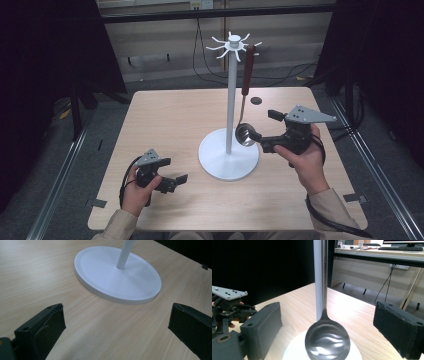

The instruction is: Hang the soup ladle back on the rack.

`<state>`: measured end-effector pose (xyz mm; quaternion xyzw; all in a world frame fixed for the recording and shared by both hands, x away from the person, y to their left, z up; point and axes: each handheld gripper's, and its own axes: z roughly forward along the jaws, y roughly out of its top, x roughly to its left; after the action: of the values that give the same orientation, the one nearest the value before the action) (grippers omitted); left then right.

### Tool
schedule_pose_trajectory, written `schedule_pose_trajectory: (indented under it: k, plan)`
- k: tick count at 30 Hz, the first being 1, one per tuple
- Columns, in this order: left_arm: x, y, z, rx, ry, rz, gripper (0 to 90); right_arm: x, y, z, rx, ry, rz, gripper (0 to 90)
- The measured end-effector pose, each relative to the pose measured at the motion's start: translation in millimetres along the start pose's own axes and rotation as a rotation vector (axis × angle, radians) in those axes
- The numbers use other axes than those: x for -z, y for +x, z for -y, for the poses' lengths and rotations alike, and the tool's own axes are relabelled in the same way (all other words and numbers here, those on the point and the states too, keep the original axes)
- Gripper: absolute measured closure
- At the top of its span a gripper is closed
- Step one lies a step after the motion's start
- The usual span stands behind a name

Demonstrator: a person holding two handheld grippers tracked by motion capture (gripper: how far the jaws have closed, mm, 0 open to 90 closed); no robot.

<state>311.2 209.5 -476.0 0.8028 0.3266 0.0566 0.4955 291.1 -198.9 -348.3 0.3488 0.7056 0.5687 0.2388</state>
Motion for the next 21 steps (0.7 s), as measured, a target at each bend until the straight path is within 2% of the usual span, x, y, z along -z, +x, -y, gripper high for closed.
schedule_pose_trajectory:
  k: [13,21]
  plan:
    - [-0.3,-0.9,0.0,-0.005,-0.002,0.0,0.3,6.8,-2.9,15.5,-0.017,0.02,0.006,5.0]
    - [-0.3,-1.0,0.0,-0.009,0.0,0.0,0.3,10.5,-0.3,23.8,0.0,0.049,0.003,4.2]
